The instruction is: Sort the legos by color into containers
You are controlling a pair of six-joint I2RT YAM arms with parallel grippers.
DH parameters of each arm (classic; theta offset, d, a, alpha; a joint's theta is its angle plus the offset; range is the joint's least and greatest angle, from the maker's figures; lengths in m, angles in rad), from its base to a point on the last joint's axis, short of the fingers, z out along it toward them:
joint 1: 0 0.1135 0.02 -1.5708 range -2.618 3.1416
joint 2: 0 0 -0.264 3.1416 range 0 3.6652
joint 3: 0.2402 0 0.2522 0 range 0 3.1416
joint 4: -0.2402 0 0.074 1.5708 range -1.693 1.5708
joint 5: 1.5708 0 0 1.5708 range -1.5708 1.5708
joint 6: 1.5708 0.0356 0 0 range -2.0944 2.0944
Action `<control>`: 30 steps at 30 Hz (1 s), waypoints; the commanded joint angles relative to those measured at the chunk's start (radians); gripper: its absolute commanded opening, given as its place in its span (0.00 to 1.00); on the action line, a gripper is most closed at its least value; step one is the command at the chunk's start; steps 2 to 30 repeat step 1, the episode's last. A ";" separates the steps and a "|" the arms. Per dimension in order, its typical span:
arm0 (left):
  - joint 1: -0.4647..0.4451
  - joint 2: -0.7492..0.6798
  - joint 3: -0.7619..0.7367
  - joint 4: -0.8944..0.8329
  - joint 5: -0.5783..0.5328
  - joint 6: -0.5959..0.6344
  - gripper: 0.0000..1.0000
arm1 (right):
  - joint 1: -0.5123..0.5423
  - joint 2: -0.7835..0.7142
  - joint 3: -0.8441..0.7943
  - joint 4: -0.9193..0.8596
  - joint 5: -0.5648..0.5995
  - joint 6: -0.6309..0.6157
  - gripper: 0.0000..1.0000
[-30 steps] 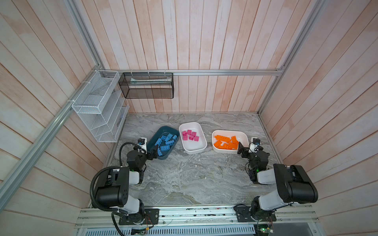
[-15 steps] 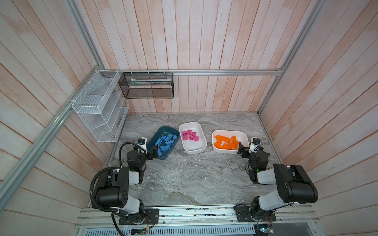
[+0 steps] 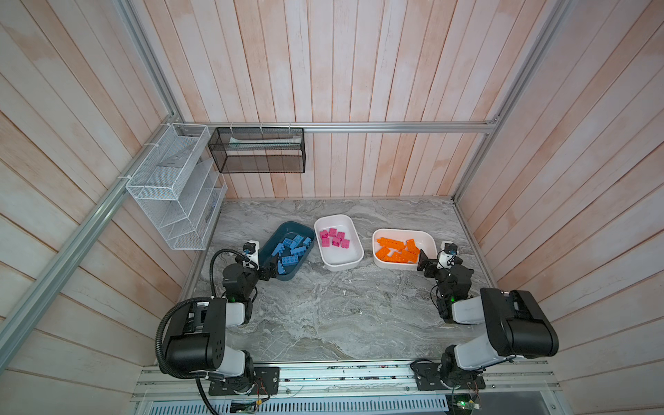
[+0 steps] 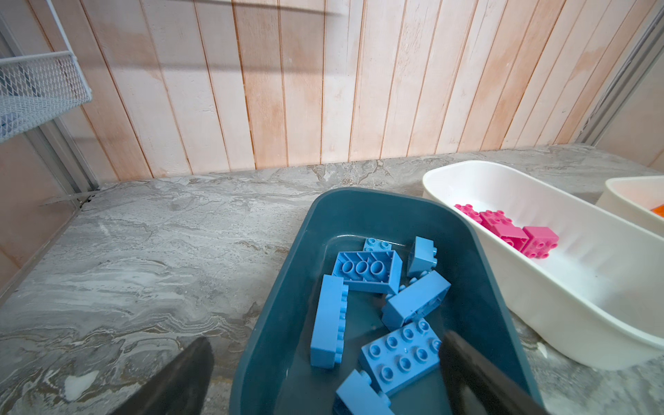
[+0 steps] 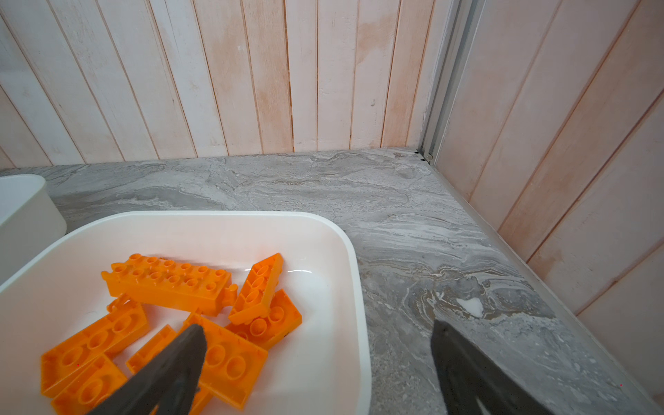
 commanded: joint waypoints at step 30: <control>-0.003 0.014 0.017 0.018 0.011 0.013 1.00 | -0.005 -0.006 0.018 -0.011 -0.003 -0.006 0.98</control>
